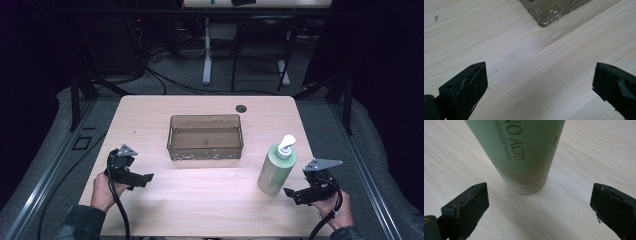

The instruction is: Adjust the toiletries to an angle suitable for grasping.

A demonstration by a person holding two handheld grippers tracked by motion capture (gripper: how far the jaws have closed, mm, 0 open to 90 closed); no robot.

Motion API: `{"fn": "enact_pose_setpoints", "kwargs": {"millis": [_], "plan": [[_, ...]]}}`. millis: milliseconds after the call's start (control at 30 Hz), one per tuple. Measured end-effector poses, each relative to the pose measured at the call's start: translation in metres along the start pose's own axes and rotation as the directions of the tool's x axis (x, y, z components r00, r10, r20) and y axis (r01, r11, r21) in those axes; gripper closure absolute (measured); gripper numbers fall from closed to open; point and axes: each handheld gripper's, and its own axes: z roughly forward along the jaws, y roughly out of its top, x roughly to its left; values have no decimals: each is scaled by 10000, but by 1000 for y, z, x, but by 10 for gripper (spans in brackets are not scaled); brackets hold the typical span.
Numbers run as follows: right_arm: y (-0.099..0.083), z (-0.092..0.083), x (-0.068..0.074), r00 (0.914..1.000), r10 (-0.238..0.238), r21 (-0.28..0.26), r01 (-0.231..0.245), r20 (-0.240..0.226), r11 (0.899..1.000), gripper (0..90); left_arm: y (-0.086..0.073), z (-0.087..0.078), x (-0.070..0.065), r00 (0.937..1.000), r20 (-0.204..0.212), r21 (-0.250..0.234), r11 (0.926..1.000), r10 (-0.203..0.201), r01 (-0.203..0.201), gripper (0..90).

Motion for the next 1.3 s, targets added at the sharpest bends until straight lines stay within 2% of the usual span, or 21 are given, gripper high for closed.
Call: {"fn": "enact_pose_setpoints", "kwargs": {"millis": [367, 500, 700, 933, 1033, 1300], "plan": [[4, -2, 4, 10000, -11, -324, 8, -98, 9995, 5, 2, 3, -1, 10000, 73, 52, 10000, 62, -62, 0], [6, -5, 5, 9999, 14, -620, -24, -165, 9981, 2, 2, 2, -2, 9999, 52, 37, 9999, 94, -94, 0], [15, -11, 9, 9999, 8, -1184, -28, -169, 9930, 0, 2, 2, -3, 9999, 35, 37, 9999, 160, -160, 0], [25, -12, 12, 9995, -80, -1543, 34, -295, 9880, 0, 3, 3, -3, 9998, 36, 42, 9998, 203, -203, 0], [31, -12, 15, 9993, -250, -1765, 195, -294, 9841, 0, 3, 3, -3, 9998, 37, 45, 9998, 207, -207, 0], [43, -11, 17, 9994, -310, -2089, 269, -165, 9776, 0, 3, 3, -4, 9997, 37, 8, 9998, 223, -223, 0]]}}
